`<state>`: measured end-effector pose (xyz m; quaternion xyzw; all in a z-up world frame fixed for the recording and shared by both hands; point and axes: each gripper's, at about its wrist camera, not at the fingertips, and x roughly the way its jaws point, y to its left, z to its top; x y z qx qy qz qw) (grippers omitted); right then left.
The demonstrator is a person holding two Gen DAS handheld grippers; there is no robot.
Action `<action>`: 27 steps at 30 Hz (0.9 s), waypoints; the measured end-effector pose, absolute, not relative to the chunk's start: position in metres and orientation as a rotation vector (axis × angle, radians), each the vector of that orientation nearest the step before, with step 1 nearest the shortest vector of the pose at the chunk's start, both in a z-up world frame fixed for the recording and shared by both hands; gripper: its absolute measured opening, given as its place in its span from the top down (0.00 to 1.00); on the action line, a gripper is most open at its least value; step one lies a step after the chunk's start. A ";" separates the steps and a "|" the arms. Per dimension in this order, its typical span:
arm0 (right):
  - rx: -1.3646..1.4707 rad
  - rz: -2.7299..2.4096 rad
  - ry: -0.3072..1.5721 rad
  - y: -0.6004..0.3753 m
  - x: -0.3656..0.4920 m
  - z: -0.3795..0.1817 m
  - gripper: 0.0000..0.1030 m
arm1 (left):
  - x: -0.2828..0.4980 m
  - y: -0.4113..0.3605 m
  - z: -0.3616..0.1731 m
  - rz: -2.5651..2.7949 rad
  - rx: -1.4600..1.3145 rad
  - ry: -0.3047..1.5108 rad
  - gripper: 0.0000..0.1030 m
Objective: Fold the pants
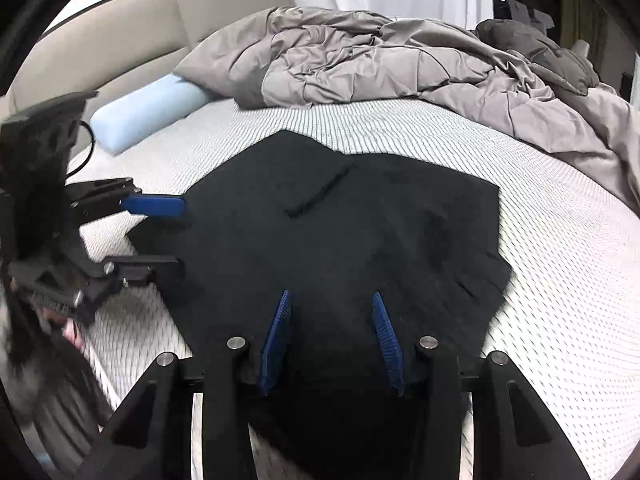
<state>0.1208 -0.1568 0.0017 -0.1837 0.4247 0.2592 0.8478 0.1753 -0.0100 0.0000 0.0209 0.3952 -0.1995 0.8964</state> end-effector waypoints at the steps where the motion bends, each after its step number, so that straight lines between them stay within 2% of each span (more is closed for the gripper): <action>1: -0.389 0.545 0.909 -0.150 0.127 -0.003 0.57 | 0.183 -0.011 -0.005 -0.404 0.042 0.842 0.33; 4: -0.443 0.521 0.959 -0.141 0.138 -0.018 0.57 | 0.199 -0.010 -0.025 -0.367 0.070 0.908 0.33; 8: -0.484 0.430 0.951 -0.165 0.133 -0.009 0.57 | 0.193 0.008 -0.026 -0.364 0.053 0.909 0.34; 11: -0.426 0.481 0.945 -0.181 0.127 0.000 0.57 | 0.194 0.020 -0.020 -0.334 0.024 0.910 0.33; 15: -0.246 0.535 0.947 -0.211 0.130 0.021 0.56 | 0.204 0.060 -0.012 -0.242 -0.180 0.894 0.32; 18: -0.106 0.460 0.925 -0.241 0.142 0.028 0.56 | 0.222 0.075 -0.028 -0.182 -0.257 0.964 0.32; 20: -0.022 0.449 0.940 -0.252 0.153 0.023 0.56 | 0.226 0.081 -0.039 -0.169 -0.292 0.997 0.29; 27: -0.108 0.334 0.970 -0.260 0.163 0.009 0.57 | 0.214 0.097 -0.037 -0.165 -0.258 1.006 0.29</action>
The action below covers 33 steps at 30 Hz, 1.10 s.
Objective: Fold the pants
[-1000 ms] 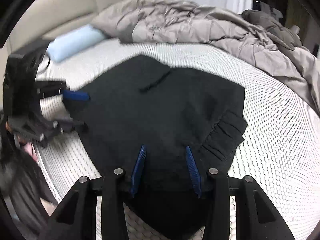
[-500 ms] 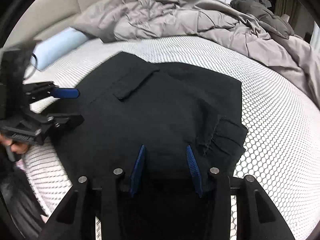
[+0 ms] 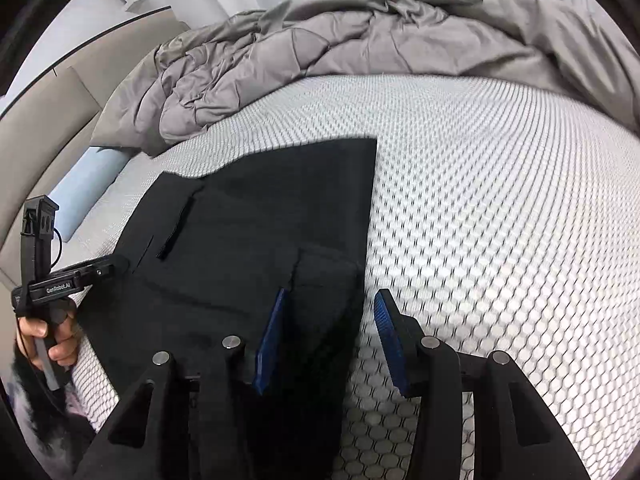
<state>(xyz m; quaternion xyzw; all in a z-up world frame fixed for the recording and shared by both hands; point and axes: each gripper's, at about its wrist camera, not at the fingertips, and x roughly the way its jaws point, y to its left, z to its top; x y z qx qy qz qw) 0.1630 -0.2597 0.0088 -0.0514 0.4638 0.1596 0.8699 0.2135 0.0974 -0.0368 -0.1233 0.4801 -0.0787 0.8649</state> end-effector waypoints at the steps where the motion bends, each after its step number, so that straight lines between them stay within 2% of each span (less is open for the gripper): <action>1: -0.124 0.337 0.960 -0.260 0.160 0.011 0.56 | 0.210 0.100 -0.038 -0.175 -0.261 1.011 0.29; 3: -0.081 0.369 0.977 -0.267 0.159 0.012 0.56 | 0.203 0.105 -0.038 -0.208 -0.278 1.023 0.29; 6: 0.106 0.424 1.054 -0.297 0.168 0.000 0.44 | 0.197 0.109 -0.039 -0.257 -0.309 1.030 0.29; 7: 0.161 0.436 1.067 -0.304 0.172 -0.004 0.44 | 0.197 0.110 -0.040 -0.267 -0.310 1.029 0.34; 8: 0.219 0.455 1.080 -0.308 0.176 -0.008 0.47 | 0.195 0.109 -0.039 -0.287 -0.318 1.028 0.47; 9: 0.265 0.487 1.092 -0.309 0.181 -0.011 0.53 | 0.194 0.109 -0.039 -0.322 -0.335 1.031 0.56; 10: 0.290 0.520 1.097 -0.305 0.187 -0.012 0.69 | 0.193 0.110 -0.038 -0.328 -0.343 1.030 0.60; 16: 0.045 0.426 0.991 -0.275 0.200 0.005 0.72 | 0.195 0.094 -0.028 -0.283 -0.283 0.995 0.61; 18: 0.003 0.405 0.988 -0.270 0.199 0.008 0.69 | 0.193 0.086 -0.027 -0.233 -0.243 0.981 0.58; 20: -0.050 0.370 0.960 -0.266 0.188 0.018 0.55 | 0.188 0.081 -0.023 -0.189 -0.215 0.966 0.53; 24: -0.157 0.395 0.881 -0.259 0.152 0.028 0.45 | 0.174 0.069 -0.012 -0.136 -0.168 0.923 0.48; 25: -0.180 0.419 0.897 -0.257 0.146 0.024 0.35 | 0.172 0.065 -0.011 -0.138 -0.156 0.918 0.43; 26: -0.218 0.426 0.917 -0.254 0.141 0.019 0.31 | 0.170 0.062 -0.010 -0.137 -0.141 0.915 0.43; 29: -0.393 0.382 0.921 -0.250 0.123 0.006 0.28 | 0.161 0.056 -0.007 -0.119 -0.096 0.899 0.43; 33: -0.403 0.356 0.880 -0.264 0.112 0.014 0.20 | 0.150 0.052 0.002 -0.095 -0.088 0.855 0.43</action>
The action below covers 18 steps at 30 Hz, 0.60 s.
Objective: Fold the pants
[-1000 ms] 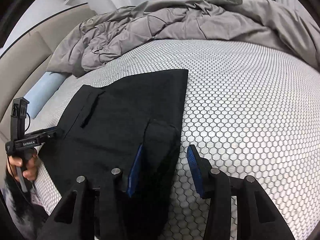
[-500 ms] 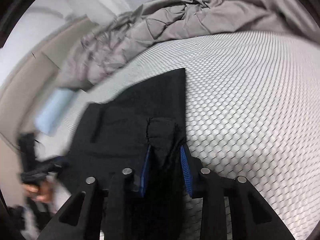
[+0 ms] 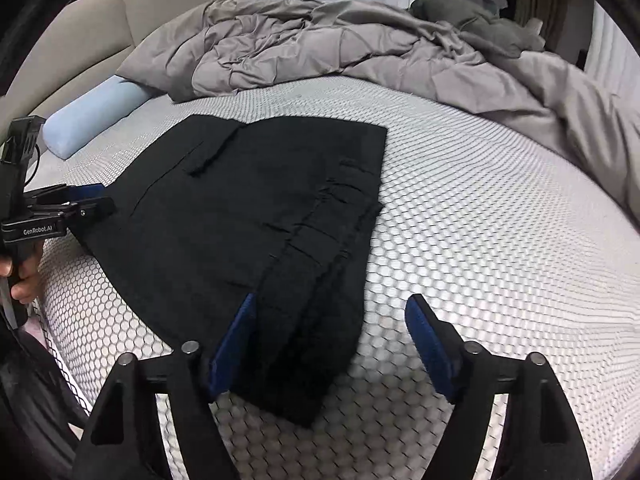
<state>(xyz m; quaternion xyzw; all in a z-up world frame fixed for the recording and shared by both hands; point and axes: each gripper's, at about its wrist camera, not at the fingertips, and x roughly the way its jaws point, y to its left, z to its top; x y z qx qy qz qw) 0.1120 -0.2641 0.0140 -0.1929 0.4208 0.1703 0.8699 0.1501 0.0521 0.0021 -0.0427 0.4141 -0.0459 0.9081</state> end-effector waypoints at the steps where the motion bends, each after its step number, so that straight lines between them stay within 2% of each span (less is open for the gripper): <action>1: -0.388 0.335 0.872 -0.270 0.110 0.016 0.16 | 0.145 0.050 0.006 -0.086 -0.085 0.834 0.41; 4: -0.280 0.316 0.832 -0.287 0.104 0.023 0.15 | 0.130 0.049 0.014 -0.065 -0.101 0.781 0.28; 6: -0.235 0.321 0.781 -0.291 0.097 0.030 0.10 | 0.117 0.048 0.019 -0.057 -0.125 0.747 0.21; 8: -0.217 0.326 0.709 -0.289 0.086 0.037 0.01 | 0.106 0.043 0.024 -0.058 -0.128 0.719 0.17; 10: -0.197 0.346 0.660 -0.286 0.076 0.041 0.00 | 0.096 0.037 0.027 -0.062 -0.111 0.702 0.14; 13: -0.180 0.383 0.640 -0.279 0.065 0.042 0.00 | 0.080 0.029 0.033 -0.068 -0.098 0.653 0.01; 18: -0.189 0.436 0.537 -0.266 0.043 0.046 0.00 | 0.061 0.018 0.037 -0.049 -0.073 0.585 0.01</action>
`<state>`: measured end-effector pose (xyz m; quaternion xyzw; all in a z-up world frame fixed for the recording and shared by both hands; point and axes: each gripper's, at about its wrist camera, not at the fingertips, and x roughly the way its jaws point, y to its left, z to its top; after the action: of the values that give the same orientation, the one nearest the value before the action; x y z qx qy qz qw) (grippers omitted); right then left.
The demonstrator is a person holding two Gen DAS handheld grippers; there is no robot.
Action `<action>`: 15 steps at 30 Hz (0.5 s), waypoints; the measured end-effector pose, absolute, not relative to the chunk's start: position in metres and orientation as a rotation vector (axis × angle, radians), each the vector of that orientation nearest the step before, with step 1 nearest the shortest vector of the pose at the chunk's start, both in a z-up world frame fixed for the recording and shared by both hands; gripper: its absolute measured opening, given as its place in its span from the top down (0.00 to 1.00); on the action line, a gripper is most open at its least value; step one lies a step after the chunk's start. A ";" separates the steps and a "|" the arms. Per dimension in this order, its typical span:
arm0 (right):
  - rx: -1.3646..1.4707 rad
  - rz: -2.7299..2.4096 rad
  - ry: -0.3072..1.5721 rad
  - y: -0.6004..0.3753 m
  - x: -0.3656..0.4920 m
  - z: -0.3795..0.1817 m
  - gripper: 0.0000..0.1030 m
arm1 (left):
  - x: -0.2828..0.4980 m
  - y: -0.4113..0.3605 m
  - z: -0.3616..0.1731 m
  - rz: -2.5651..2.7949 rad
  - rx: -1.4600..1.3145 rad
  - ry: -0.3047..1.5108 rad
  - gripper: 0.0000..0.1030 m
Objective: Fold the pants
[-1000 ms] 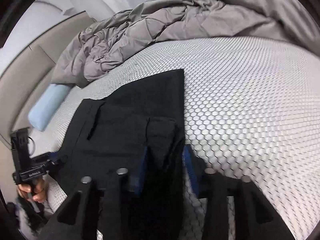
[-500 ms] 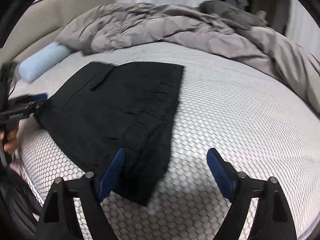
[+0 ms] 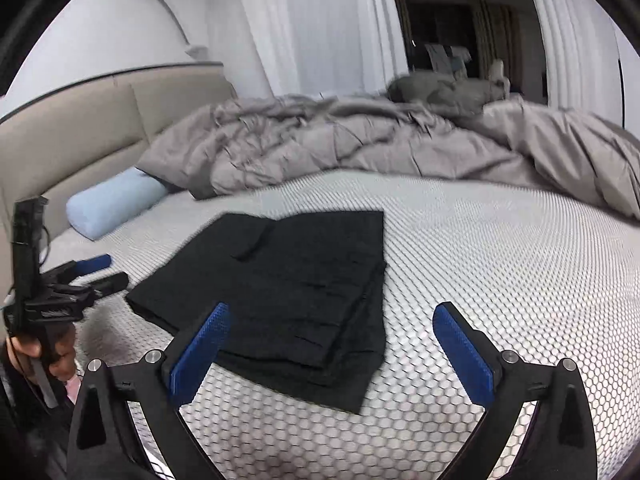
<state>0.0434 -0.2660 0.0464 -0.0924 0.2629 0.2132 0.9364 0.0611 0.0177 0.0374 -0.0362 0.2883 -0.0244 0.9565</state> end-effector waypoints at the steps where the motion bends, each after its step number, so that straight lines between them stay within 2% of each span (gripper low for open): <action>1: -0.190 0.445 0.518 -0.263 0.040 0.048 0.00 | 0.059 0.016 0.038 -0.053 -0.075 0.572 0.01; 15: -0.185 0.454 0.475 -0.261 0.034 0.047 0.00 | 0.055 0.005 0.046 -0.075 -0.071 0.506 0.01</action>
<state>0.0336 -0.2609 0.0475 -0.0908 0.2330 0.2228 0.9422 0.0549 0.0046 0.0462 -0.0351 0.2502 -0.0372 0.9668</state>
